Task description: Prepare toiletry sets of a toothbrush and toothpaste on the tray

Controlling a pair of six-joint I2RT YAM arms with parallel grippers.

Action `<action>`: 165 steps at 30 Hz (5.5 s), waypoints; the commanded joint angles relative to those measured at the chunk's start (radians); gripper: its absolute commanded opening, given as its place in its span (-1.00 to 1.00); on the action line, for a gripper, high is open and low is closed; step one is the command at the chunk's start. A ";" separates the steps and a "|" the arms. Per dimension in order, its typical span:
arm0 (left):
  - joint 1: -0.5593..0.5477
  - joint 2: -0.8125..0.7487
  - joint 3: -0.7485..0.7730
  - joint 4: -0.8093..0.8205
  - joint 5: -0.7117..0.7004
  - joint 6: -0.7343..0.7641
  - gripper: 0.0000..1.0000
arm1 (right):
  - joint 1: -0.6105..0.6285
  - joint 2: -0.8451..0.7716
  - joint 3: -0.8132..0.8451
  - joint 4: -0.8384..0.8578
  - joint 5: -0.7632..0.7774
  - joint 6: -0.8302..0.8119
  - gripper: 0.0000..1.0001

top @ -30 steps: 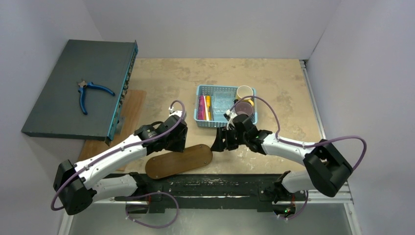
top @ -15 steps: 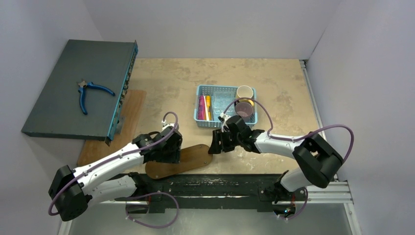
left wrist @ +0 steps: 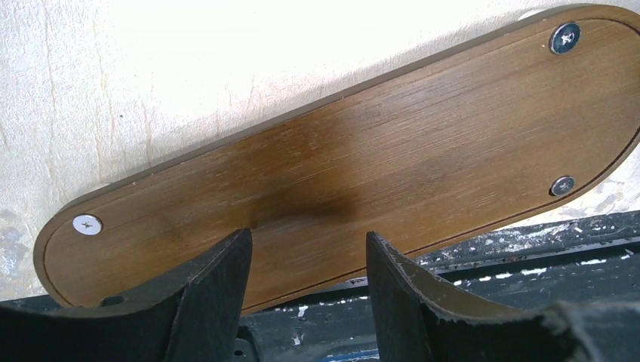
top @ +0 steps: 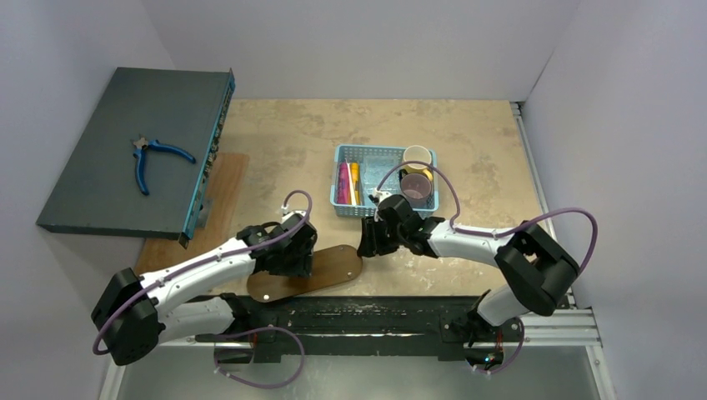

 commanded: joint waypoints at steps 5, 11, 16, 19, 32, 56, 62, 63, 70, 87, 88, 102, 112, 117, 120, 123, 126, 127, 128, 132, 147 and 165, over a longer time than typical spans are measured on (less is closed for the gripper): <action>0.002 0.028 0.018 0.027 -0.023 0.006 0.15 | 0.016 0.014 0.036 -0.054 0.106 -0.025 -0.15; 0.002 0.043 0.028 0.027 -0.036 0.014 0.18 | 0.018 -0.001 0.038 -0.101 0.178 -0.033 -0.25; 0.003 0.057 0.041 0.028 -0.041 0.016 0.19 | 0.018 -0.022 0.027 -0.142 0.259 -0.028 -0.31; 0.002 0.064 0.051 0.028 -0.041 0.022 0.19 | 0.018 -0.042 0.010 -0.158 0.297 -0.020 -0.37; 0.002 0.081 0.095 0.021 -0.044 0.036 0.21 | 0.018 -0.135 -0.084 -0.222 0.400 0.101 -0.54; 0.165 0.024 0.115 0.070 -0.130 0.051 0.34 | 0.012 -0.335 -0.053 -0.400 0.529 0.217 -0.52; 0.228 0.114 0.184 0.125 -0.134 0.087 0.35 | 0.012 -0.345 0.001 -0.391 0.492 0.189 -0.47; 0.232 0.136 0.199 0.130 -0.136 0.091 0.35 | 0.012 -0.348 0.007 -0.391 0.489 0.185 -0.47; 0.283 0.279 0.267 0.167 -0.122 0.130 0.26 | 0.012 -0.376 0.027 -0.393 0.464 0.154 -0.45; 0.333 0.381 0.219 0.260 0.034 0.130 -0.05 | 0.012 -0.384 -0.028 -0.402 0.401 0.134 -0.35; 0.333 0.378 0.210 0.262 0.040 0.129 -0.05 | 0.012 -0.385 -0.030 -0.405 0.398 0.137 -0.33; 0.333 0.328 0.098 0.299 0.086 0.148 -0.10 | 0.012 -0.344 -0.066 -0.426 0.435 0.206 -0.23; 0.329 0.262 0.028 0.311 0.197 0.153 -0.15 | 0.012 -0.322 -0.111 -0.405 0.434 0.263 -0.19; 0.325 0.233 0.001 0.313 0.227 0.151 -0.16 | 0.011 -0.331 -0.126 -0.405 0.451 0.296 -0.18; 0.306 0.233 0.002 0.313 0.241 0.147 -0.18 | 0.011 -0.353 -0.136 -0.418 0.471 0.315 -0.18; 0.268 0.249 0.026 0.306 0.222 0.140 -0.18 | 0.011 -0.373 -0.134 -0.434 0.499 0.324 -0.18; 0.245 0.261 0.049 0.304 0.211 0.133 -0.18 | 0.011 -0.386 -0.112 -0.466 0.521 0.325 -0.18; 0.241 0.262 0.054 0.303 0.208 0.131 -0.18 | 0.011 -0.389 -0.105 -0.476 0.529 0.324 -0.18; 0.240 0.260 0.061 0.301 0.206 0.131 -0.18 | 0.011 -0.394 -0.099 -0.486 0.536 0.322 -0.17; 0.240 0.249 0.079 0.286 0.184 0.135 -0.16 | 0.011 -0.412 -0.065 -0.532 0.574 0.315 -0.16; 0.240 0.075 0.252 0.090 -0.001 0.177 0.16 | -0.069 -0.420 0.186 -0.627 0.715 0.125 -0.03; 0.241 -0.268 0.417 -0.120 -0.001 0.295 0.39 | -0.428 -0.257 0.361 -0.407 0.483 -0.167 -0.07</action>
